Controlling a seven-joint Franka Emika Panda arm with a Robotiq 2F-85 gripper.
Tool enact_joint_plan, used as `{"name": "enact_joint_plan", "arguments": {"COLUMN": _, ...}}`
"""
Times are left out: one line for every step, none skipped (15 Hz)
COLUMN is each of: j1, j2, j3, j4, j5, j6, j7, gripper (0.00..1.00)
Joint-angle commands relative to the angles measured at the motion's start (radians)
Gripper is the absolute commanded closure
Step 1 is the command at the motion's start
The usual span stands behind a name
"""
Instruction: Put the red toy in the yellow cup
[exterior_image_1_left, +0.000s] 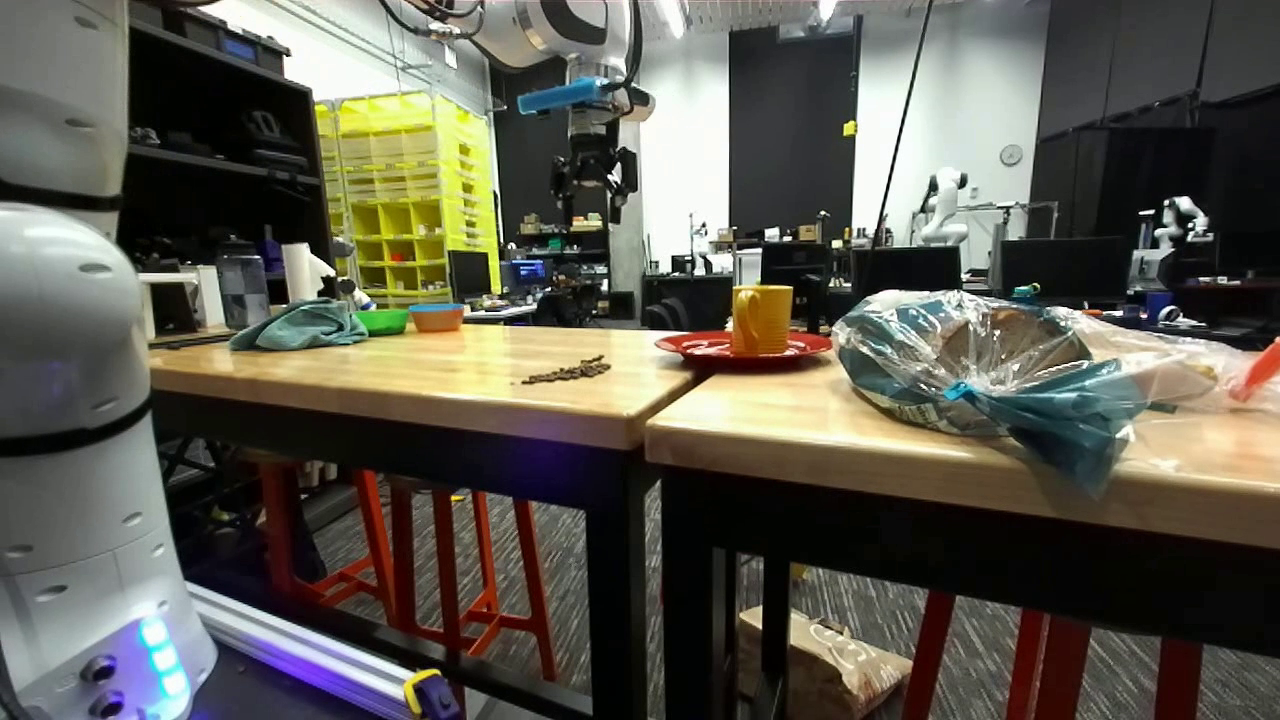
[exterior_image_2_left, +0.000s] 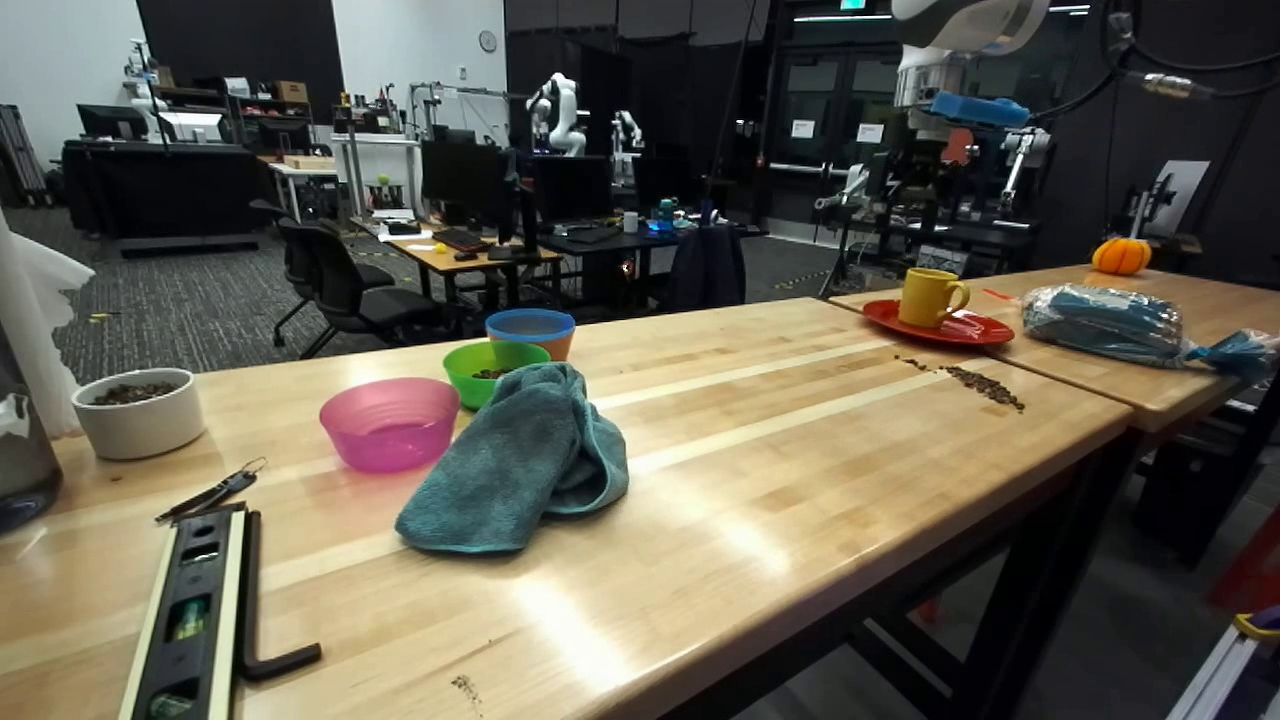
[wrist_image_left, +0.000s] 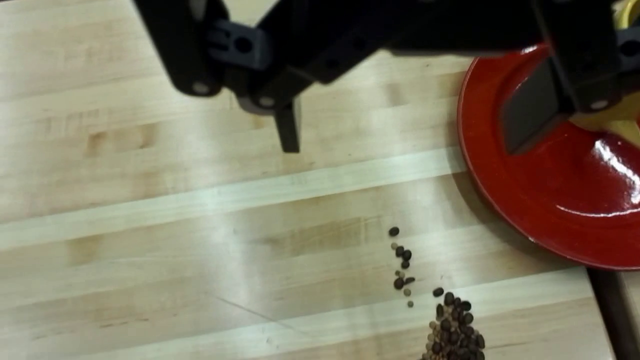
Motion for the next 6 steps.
{"name": "enact_joint_plan", "arguments": {"j1": 0.055, "j2": -0.178, "j3": -0.031, "j4": -0.242, "j5": 0.01, "j6": 0.069, "j7": -0.019, "gripper": 0.0}}
{"name": "enact_joint_plan", "arguments": {"j1": 0.065, "j2": -0.214, "j3": -0.033, "j4": -0.294, "j5": 0.01, "j6": 0.079, "j7": -0.022, "gripper": 0.0}}
{"name": "enact_joint_plan", "arguments": {"j1": 0.077, "j2": -0.246, "j3": -0.034, "j4": -0.345, "j5": 0.011, "j6": 0.088, "j7": -0.019, "gripper": 0.0}}
{"name": "enact_joint_plan", "arguments": {"j1": 0.087, "j2": -0.28, "j3": -0.033, "j4": -0.398, "j5": 0.011, "j6": 0.1, "j7": -0.016, "gripper": 0.0}}
{"name": "enact_joint_plan", "arguments": {"j1": 0.098, "j2": -0.312, "j3": -0.033, "j4": -0.45, "j5": 0.011, "j6": 0.113, "j7": -0.011, "gripper": 0.0}}
{"name": "enact_joint_plan", "arguments": {"j1": 0.107, "j2": -0.34, "j3": -0.032, "j4": -0.497, "j5": 0.006, "j6": 0.123, "j7": 0.001, "gripper": 0.0}}
